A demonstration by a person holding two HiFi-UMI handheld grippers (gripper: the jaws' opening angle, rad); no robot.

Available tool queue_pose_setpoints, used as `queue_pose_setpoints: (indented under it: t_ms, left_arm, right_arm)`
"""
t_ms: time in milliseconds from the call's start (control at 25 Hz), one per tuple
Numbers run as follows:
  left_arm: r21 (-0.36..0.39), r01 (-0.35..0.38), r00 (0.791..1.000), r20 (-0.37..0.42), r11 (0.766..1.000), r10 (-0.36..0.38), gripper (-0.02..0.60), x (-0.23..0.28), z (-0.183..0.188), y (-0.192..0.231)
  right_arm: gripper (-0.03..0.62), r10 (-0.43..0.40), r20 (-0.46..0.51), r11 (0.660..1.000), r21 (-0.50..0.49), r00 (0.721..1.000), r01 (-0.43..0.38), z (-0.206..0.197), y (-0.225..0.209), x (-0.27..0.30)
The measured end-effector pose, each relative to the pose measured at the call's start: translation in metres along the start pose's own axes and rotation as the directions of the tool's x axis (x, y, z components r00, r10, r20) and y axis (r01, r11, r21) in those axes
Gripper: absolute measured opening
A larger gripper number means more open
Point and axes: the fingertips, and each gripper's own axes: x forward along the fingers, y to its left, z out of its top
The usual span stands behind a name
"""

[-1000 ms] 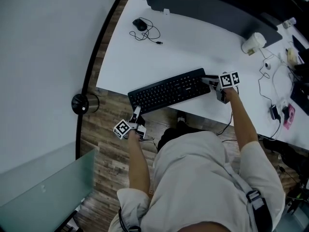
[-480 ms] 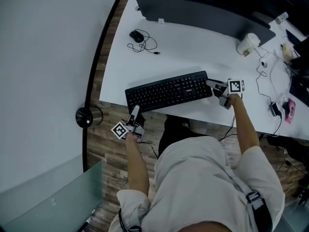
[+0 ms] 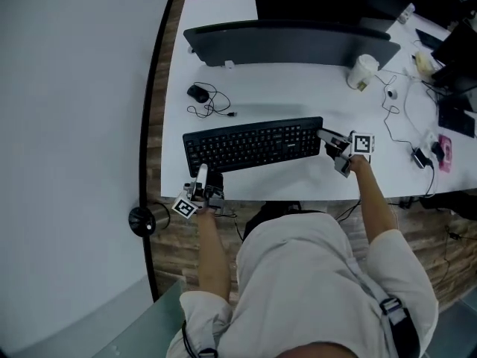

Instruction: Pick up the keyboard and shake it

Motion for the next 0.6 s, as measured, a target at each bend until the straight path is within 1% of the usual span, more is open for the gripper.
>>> queue_pose_setpoints:
  t_ms: [80,160,240,280,320,360,440,520,600]
  left_arm:
    - [-0.008,0.063,0.998,0.024,0.998,-0.063,0.101,0.015,0.007,-0.004]
    - [-0.025,0.107,0.994,0.040,0.994,-0.106,0.106,0.027,0.011,-0.004]
    - [-0.042,0.133,0.991,0.026,0.990,-0.132,0.114,0.038,0.010,-0.003]
    - [-0.047,0.139,0.990,0.019,0.989,-0.138,0.115,0.042,0.009,-0.002]
    - [-0.050,0.139,0.990,0.018,0.989,-0.139,0.115,0.045,0.010,0.000]
    - [-0.053,0.136,0.991,0.021,0.989,-0.135,0.115,0.045,0.011,0.002]
    - [-0.058,0.133,0.991,0.021,0.989,-0.132,0.115,0.043,0.016,0.003]
    - [-0.057,0.143,0.990,0.007,0.988,-0.142,0.116,0.044,0.018,0.002]
    - [-0.061,0.154,0.988,0.008,0.986,-0.154,0.119,0.045,0.020,0.002]
  right_arm:
    - [0.177,0.029,0.040,0.999,-0.018,0.999,-0.029,0.007,0.006,0.001]
    - [0.193,0.039,0.090,0.998,-0.045,0.995,-0.035,0.016,0.007,0.003]
    - [0.258,0.017,0.130,0.997,-0.074,0.991,-0.007,0.026,0.001,0.008]
    - [0.276,-0.003,0.129,0.995,-0.094,0.992,0.016,0.028,-0.005,0.011]
    - [0.276,-0.023,0.114,0.993,-0.115,0.993,0.036,0.028,-0.011,0.013]
    - [0.260,-0.033,0.097,0.990,-0.131,0.995,0.045,0.028,-0.015,0.014]
    - [0.197,-0.020,0.096,0.990,-0.138,0.995,0.034,0.032,-0.016,0.013]
    - [0.184,-0.008,0.116,0.989,-0.148,0.993,0.025,0.040,-0.014,0.015]
    - [0.186,0.004,0.112,0.984,-0.178,0.994,0.016,0.045,-0.015,0.018]
